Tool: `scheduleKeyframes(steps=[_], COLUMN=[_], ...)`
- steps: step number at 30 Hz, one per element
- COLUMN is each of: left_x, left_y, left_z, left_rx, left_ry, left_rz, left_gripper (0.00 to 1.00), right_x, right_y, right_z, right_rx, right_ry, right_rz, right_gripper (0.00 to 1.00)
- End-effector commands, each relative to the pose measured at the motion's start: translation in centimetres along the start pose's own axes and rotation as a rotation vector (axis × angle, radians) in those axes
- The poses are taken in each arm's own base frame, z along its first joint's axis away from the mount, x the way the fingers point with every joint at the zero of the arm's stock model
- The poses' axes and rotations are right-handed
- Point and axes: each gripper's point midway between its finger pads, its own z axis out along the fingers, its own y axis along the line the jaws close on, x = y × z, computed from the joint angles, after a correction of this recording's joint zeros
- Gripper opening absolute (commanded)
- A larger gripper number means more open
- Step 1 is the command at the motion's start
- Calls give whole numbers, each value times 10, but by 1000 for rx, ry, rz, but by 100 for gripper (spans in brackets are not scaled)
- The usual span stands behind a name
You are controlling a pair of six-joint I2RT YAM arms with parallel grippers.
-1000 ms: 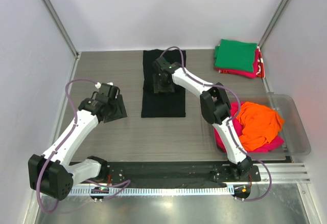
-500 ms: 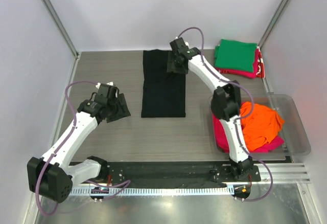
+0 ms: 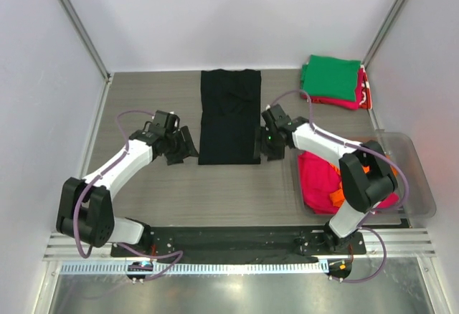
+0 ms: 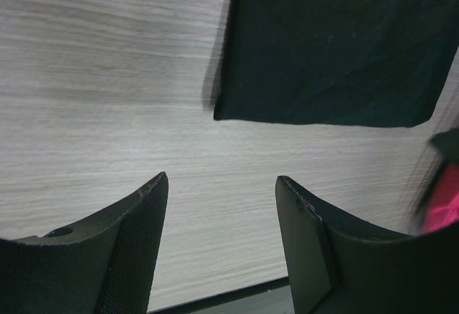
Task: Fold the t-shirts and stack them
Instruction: Fold the tshirt
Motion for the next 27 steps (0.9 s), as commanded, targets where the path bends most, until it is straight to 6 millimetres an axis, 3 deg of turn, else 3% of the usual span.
scheduleKeyframes(steps=[1,7,13,21,27], left_x=[-16,-13,-12,-14,-5], left_y=[-20,-18,-16,-17,-10], left_z=[8,29,34,39,51], left_rx=[83,76,71,73,63], left_ry=[-37,-9,-4,-11,14], left_rz=[1,-24,-28,-26,-51], left_gripper=[62,61,59,57,54], right_x=[5,15,15,12,25], right_y=[15,13,10,-9,-17], right_z=[3,21,30,40,49], right_rx=[-115,-141,-138,-102,-89], right_ry=[-26,-7,-16,-26,0], right_rz=[55,67,75,110,120], right_gripper=[61,59,57,55,47])
